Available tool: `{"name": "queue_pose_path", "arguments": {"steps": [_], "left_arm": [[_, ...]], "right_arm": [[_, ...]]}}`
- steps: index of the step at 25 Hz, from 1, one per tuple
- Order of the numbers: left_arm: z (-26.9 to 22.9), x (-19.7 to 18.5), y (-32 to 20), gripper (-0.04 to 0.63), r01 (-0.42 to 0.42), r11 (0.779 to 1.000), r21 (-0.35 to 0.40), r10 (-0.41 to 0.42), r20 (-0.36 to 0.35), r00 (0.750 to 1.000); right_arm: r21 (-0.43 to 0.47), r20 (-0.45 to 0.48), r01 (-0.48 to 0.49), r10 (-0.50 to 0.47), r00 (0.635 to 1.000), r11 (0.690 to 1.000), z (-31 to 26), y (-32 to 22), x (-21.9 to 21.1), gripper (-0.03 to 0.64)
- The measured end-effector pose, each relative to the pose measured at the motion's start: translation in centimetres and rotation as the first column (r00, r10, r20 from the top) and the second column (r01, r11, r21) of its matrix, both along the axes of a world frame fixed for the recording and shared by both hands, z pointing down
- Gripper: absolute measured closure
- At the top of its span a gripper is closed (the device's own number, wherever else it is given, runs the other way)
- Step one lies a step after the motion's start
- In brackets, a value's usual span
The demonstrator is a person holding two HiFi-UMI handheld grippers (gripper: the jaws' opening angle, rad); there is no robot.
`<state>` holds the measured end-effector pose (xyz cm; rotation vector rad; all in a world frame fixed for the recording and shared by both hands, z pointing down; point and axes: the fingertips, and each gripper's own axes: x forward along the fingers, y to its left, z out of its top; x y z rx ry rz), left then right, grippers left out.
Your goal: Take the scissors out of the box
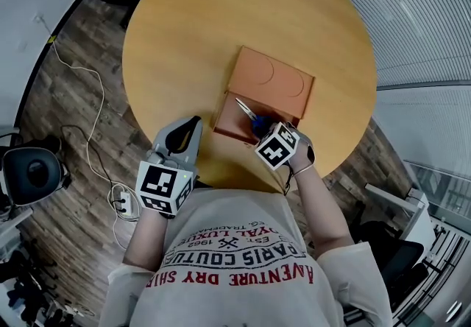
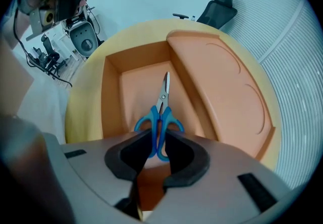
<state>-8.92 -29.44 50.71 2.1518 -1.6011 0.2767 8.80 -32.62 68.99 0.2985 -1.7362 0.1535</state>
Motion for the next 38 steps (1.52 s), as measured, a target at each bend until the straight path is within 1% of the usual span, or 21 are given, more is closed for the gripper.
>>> {"name": "queue_pose_path", "arguments": {"steps": [4,10,12,14,15,18,21,23,26,28,30,34,38], "left_arm": [[-0.6,-0.3,0.7,0.584,0.011,1.000,0.007,-0.011,-0.015,1.000],[-1.8,-0.4,0.8,0.584,-0.021,0.999,0.044,0.021,-0.007,1.000],[-2.3,-0.5,0.9,0.584,-0.033,0.998,0.055,0.033,-0.004,0.999],[-2.8,-0.5,1.0,0.584,-0.046,0.997,0.064,0.046,-0.001,0.999],[-3.0,-0.4,1.0,0.583,-0.053,0.996,0.068,0.053,0.001,0.999],[-3.5,0.2,1.3,0.584,-0.084,0.993,0.078,0.083,0.011,0.996],[-4.1,1.1,1.2,0.584,-0.124,0.988,0.091,0.122,0.025,0.992],[-4.7,1.7,0.9,0.584,-0.150,0.984,0.101,0.147,0.034,0.989],[-5.7,2.3,0.1,0.584,-0.184,0.975,0.122,0.179,0.052,0.983],[-6.6,2.8,-0.4,0.584,-0.203,0.969,0.141,0.196,0.062,0.979],[-7.9,3.4,-0.8,0.584,-0.221,0.961,0.168,0.212,0.072,0.975],[-11.5,4.6,-1.9,0.584,-0.261,0.934,0.245,0.245,0.091,0.965],[-14.2,4.7,-3.5,0.584,-0.282,0.908,0.309,0.262,0.106,0.959]], "right_arm": [[0.013,0.024,-0.009,0.009,1.000,1.000,-1.8,0.7,-0.2,0.528],[0.028,0.091,-0.055,0.052,0.995,0.998,-4.6,1.8,-0.6,0.529],[0.031,0.124,-0.078,0.074,0.990,0.996,-5.8,2.2,-0.8,0.529],[0.025,0.192,-0.122,0.115,0.975,0.992,-7.3,2.4,-1.1,0.529],[0.016,0.240,-0.154,0.146,0.960,0.988,-8.1,2.5,-1.4,0.529],[-0.005,0.377,-0.250,0.234,0.896,0.968,-10.8,2.5,-1.8,0.529],[0.030,0.454,-0.330,0.281,0.845,0.944,-13.2,2.1,-1.2,0.529],[0.057,0.505,-0.389,0.310,0.805,0.919,-14.8,1.5,-0.7,0.529],[0.083,0.599,-0.483,0.344,0.723,0.872,-17.5,0.4,-0.1,0.529],[0.107,0.664,-0.537,0.341,0.665,0.837,-19.5,-0.2,0.3,0.528],[0.143,0.726,-0.584,0.316,0.611,0.799,-21.7,-0.7,0.7,0.528],[0.225,0.810,-0.660,0.240,0.536,0.717,-26.2,-1.8,1.8,0.529],[0.238,0.877,-0.731,0.182,0.445,0.639,-29.6,-2.4,2.3,0.529]]}}
